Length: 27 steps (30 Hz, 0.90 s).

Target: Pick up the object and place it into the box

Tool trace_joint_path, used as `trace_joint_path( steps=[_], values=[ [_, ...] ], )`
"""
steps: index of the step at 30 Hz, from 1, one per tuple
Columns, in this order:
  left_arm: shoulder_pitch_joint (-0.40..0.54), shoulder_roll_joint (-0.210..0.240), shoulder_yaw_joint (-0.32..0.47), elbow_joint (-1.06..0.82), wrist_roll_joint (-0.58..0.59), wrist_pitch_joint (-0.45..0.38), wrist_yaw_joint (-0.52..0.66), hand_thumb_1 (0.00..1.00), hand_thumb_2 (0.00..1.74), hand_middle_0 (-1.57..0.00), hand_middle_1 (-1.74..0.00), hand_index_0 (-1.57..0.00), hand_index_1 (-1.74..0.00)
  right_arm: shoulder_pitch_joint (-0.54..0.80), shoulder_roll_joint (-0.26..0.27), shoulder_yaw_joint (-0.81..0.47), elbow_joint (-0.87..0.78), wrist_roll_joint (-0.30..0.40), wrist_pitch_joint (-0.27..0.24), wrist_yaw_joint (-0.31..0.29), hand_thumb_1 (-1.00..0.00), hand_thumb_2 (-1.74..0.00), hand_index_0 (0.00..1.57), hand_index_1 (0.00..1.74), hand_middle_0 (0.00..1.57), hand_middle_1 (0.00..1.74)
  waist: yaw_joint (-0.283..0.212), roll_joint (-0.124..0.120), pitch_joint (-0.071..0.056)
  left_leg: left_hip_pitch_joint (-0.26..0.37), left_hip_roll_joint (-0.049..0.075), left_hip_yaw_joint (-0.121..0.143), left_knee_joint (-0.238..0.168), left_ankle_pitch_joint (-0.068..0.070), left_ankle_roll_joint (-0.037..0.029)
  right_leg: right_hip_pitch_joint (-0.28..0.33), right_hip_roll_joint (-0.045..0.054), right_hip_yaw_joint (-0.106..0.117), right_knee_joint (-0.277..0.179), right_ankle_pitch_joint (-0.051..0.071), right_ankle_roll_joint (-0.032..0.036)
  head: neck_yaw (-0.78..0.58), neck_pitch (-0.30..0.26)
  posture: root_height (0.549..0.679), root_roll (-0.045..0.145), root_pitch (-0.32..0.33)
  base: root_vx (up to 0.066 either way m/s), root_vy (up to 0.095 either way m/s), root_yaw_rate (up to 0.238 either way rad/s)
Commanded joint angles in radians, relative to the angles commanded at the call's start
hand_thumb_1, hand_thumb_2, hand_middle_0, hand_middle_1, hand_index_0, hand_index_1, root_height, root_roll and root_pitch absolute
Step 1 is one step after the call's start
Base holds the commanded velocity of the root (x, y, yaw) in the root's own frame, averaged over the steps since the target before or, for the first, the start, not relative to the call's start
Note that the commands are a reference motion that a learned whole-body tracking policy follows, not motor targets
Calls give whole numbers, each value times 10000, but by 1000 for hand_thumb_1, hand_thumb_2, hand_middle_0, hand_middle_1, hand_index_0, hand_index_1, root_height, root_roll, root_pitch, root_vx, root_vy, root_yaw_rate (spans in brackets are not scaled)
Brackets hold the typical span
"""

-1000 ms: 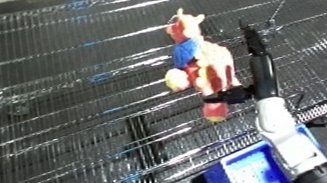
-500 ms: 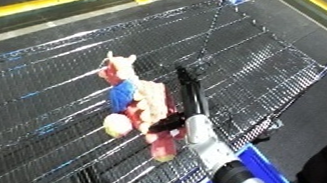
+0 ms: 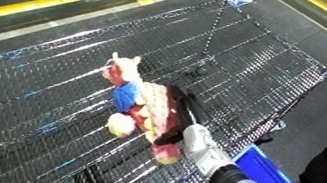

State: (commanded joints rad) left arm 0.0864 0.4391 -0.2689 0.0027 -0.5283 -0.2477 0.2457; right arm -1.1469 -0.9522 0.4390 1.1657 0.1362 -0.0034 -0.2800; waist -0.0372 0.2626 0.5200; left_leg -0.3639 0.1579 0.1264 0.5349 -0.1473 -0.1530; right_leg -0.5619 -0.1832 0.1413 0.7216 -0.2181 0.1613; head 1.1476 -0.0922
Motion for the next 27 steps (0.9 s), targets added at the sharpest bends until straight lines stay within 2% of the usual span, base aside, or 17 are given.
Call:
trace_joint_path(
  steps=[5,14,20,27],
  values=[
    [89,36,126,-38,-54,-51,-2,1000,1740,-1570,-1740,-1570,-1740,405,168,-173,-284,124,-72,31,-550,-957,864,957,864,957,0,-104,0,0,51,-29,9,-22,-4,52,3,-40,-27,30,14,-120,-78,638,103,60,-1,-8,24],
    [201,120,200,-33,-56,-30,-15,1000,1740,-1570,-1740,-1570,-1740,765,87,-373,-508,128,-140,-34,-1000,-1740,1570,1740,1570,1740,60,-263,0,-79,88,-78,99,-41,-7,52,-22,-83,-28,94,26,-216,-153,637,101,56,-11,-9,25],
    [143,134,219,3,-45,-28,-35,1000,1740,-1570,-1740,-1570,-1740,894,159,-499,-377,143,-135,-41,-1000,-1740,1570,1740,1570,1740,72,-306,0,-26,103,-78,71,-51,-13,115,-34,-107,-69,113,28,-295,-274,638,101,51,-14,6,4],
    [0,149,283,32,-22,-30,-33,1000,1740,-1570,-1740,-1570,-1740,1230,117,-1004,-938,637,-353,-394,-1000,-1740,1570,1740,1570,1740,19,-460,0,92,140,-91,77,-89,-22,306,-32,-171,-151,133,41,-631,-327,639,98,39,-22,1,10]
  ],
)
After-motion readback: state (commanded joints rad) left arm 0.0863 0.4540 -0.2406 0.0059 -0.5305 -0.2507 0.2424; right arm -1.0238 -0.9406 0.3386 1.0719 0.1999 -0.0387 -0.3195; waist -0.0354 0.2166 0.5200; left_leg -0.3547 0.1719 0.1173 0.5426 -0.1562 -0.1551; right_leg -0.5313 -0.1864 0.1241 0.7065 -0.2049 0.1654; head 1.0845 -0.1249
